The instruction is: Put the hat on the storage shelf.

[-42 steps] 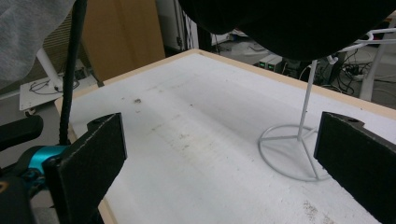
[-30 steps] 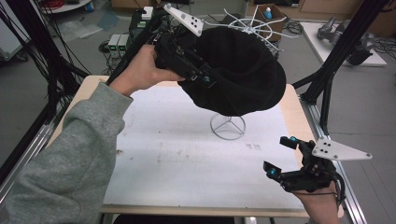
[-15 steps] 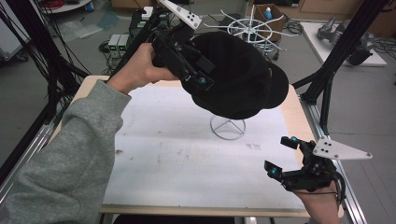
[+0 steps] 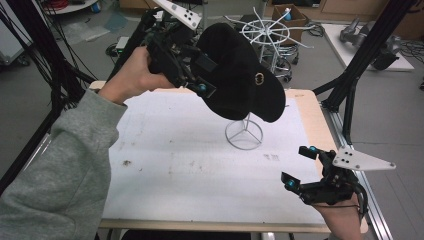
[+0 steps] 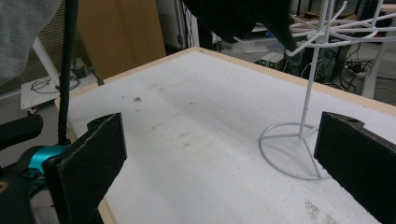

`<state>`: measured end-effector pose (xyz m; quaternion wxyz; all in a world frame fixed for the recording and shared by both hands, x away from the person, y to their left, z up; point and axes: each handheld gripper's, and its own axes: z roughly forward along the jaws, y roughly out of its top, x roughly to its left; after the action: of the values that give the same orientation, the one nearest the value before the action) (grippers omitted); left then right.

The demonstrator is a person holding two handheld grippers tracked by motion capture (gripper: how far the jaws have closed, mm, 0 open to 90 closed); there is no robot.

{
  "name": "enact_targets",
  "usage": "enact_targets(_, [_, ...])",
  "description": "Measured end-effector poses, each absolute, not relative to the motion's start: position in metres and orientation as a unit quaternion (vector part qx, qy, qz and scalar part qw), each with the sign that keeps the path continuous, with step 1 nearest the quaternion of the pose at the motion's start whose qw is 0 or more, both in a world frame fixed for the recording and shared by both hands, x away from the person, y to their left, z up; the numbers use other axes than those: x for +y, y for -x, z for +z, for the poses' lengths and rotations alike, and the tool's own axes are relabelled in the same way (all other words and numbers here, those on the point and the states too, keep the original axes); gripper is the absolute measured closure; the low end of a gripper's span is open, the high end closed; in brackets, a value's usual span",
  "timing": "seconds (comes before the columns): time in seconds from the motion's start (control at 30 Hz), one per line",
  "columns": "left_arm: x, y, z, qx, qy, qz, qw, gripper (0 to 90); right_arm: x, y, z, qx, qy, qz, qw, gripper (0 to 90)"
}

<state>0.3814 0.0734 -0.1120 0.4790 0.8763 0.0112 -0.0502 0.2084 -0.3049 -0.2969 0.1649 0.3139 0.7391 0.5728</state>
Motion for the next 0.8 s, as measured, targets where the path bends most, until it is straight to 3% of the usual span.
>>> enact_targets(0.8, [0.16,-0.322,-0.132,0.041,-0.868,0.001,0.494,9.6,-0.299,-0.233,-0.293,0.737,-0.304,0.58,0.165,1.4])
